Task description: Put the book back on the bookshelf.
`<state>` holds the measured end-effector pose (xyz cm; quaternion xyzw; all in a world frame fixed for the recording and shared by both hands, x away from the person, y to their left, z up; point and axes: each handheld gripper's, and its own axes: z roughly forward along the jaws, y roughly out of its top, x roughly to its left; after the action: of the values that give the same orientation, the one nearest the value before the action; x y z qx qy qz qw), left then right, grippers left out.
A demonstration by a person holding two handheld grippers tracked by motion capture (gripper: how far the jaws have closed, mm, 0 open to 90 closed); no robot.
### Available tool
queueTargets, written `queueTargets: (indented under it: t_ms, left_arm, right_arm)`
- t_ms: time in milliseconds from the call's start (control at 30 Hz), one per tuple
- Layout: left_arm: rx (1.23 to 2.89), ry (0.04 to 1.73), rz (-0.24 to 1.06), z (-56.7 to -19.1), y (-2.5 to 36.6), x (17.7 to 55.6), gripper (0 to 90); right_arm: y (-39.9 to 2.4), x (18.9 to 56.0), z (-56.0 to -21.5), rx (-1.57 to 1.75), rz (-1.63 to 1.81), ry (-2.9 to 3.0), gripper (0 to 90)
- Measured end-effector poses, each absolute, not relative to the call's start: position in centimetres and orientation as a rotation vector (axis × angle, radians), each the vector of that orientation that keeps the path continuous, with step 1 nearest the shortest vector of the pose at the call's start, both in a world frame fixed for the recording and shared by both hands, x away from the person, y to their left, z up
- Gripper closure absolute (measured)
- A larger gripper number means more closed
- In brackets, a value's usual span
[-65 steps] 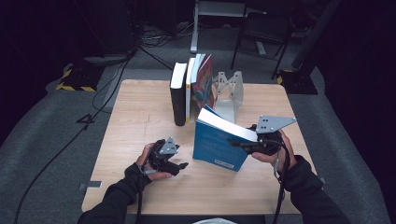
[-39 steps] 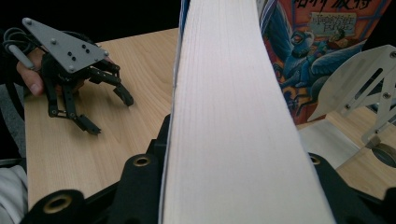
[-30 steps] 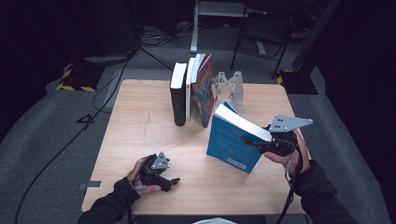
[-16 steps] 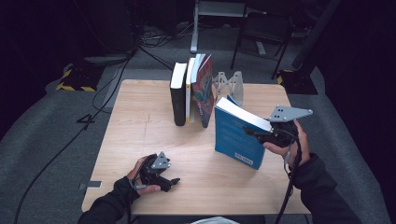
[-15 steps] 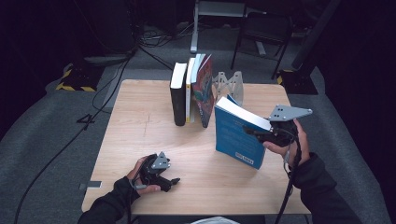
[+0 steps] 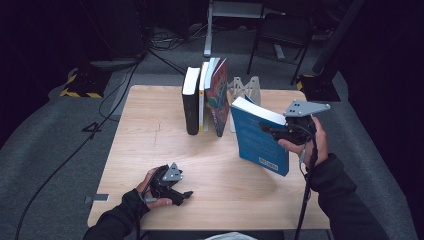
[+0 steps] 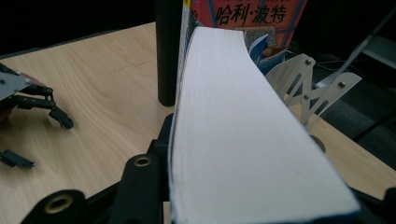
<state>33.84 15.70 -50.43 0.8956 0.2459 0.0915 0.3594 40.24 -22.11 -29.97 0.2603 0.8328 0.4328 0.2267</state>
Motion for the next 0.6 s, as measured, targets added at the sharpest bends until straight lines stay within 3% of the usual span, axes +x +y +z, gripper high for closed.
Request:
queueTargets:
  t_ms: [600]
  left_arm:
    - [2.314,0.609,0.226,-50.4,15.6,33.9,15.4]
  right_arm:
    - [-20.7,45.0,-28.6,0.831,1.164,2.191,60.4]
